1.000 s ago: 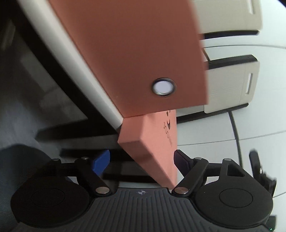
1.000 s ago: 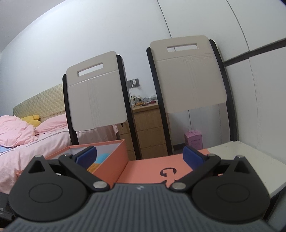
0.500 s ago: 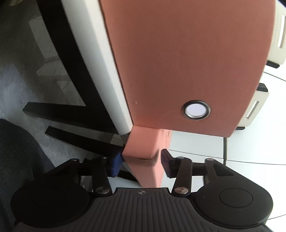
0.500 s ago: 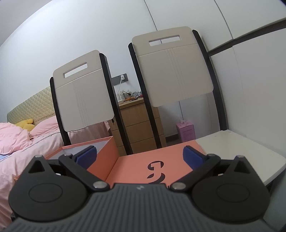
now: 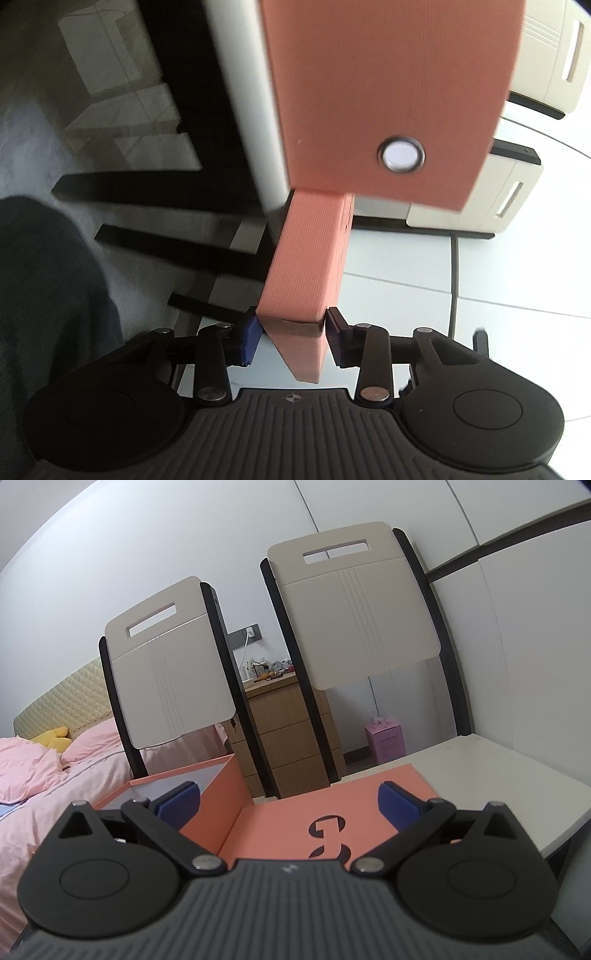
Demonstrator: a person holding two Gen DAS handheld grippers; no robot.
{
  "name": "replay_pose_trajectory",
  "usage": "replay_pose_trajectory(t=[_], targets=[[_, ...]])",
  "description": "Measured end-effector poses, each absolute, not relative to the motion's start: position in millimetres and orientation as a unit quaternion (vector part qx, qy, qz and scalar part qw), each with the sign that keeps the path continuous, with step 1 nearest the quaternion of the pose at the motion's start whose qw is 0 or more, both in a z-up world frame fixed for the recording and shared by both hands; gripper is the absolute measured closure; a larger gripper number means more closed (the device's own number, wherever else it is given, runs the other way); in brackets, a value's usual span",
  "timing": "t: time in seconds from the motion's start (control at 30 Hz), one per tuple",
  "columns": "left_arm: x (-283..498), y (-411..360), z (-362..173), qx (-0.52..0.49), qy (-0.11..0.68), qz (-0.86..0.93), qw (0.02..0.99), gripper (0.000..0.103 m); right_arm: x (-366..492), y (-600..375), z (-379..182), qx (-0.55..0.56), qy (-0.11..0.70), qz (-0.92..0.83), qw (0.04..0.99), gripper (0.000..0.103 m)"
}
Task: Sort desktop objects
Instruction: 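Close the left tool on the lid edge and lift the lid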
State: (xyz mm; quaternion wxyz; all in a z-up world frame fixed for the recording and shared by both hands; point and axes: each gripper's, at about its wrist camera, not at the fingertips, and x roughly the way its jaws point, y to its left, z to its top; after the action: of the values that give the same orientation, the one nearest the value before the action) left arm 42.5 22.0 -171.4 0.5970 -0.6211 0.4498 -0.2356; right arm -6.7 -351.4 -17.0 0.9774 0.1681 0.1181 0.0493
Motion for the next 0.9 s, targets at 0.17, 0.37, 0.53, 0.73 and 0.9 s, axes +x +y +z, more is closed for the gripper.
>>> replay_pose_trajectory(t=[0.17,0.37,0.53,0.73,0.9], targets=[[32,16,-190,-0.610,0.450,-0.249,0.602,0.059,-10,-358,-16,0.170,0.118,0.047,0.977,0.000],[39,-1,-195,-0.594,0.456,-0.245,0.616,0.042,-13,-376,-17,0.195,0.120,0.032,0.973,0.000],[41,-12,-200,-0.592,0.455,-0.257,0.613,0.052,-16,-398,-18,0.222,0.122,0.032,0.967,0.000],[26,-29,-226,-0.596,0.452,-0.279,0.602,0.057,-10,-450,-18,0.229,0.159,0.071,0.958,0.000],[1,-25,-235,-0.597,0.461,-0.299,0.584,0.057,-1,-505,-37,0.183,0.271,0.096,0.940,0.000]])
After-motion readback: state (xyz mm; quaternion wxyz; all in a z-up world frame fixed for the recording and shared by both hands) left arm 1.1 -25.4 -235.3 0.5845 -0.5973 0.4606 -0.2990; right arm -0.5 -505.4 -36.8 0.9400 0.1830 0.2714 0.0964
